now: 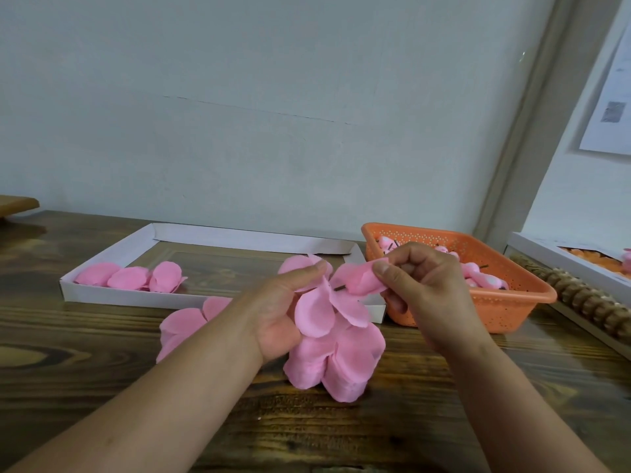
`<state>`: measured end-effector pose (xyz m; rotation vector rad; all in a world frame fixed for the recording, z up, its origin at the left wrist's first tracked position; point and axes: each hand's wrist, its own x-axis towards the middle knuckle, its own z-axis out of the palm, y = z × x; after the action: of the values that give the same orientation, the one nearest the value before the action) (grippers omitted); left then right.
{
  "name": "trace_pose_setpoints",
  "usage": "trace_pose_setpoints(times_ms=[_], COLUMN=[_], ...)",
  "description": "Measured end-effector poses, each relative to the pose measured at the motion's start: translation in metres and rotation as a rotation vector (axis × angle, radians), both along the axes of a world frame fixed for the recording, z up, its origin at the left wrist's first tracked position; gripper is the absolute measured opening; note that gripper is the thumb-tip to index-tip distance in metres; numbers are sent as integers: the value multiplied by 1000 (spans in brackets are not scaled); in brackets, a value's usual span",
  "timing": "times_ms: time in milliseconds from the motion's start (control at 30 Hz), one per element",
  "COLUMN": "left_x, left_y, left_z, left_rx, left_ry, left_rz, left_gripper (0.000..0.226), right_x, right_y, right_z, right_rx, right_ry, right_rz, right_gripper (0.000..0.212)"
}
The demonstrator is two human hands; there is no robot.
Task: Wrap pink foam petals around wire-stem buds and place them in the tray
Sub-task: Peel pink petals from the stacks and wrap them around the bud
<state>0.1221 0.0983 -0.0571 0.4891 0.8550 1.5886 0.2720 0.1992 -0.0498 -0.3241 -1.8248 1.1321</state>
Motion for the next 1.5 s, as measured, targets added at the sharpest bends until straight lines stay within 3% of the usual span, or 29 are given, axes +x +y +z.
trace_pose_setpoints(times_ms=[67, 400, 667, 933, 1200, 1500], left_x=[2, 4, 10, 9, 13, 17], left_y=[0, -1, -4, -3, -8, -6], left_z=[-2, -7, -6, -7, -4, -5], left_rx=[-29, -78, -66, -108, -58, -44], left_ry=[-36, 99, 85, 134, 30, 58], left_rz=[29, 253, 216, 220, 131, 135], left_gripper=[38, 20, 25, 31, 31, 33], right_x=[-1, -1, -4, -4, -3, -7], right_y=[-2, -10, -19, -19, -13, -14], right_z=[0, 6, 6, 7, 2, -3], right_rx=[14, 51, 58, 96, 187, 252], right_ry=[-14, -25, -37, -17, -68, -139], right_rz=[-13, -98, -7, -41, -92, -99], right_gripper=[12, 16, 10, 11, 10, 16])
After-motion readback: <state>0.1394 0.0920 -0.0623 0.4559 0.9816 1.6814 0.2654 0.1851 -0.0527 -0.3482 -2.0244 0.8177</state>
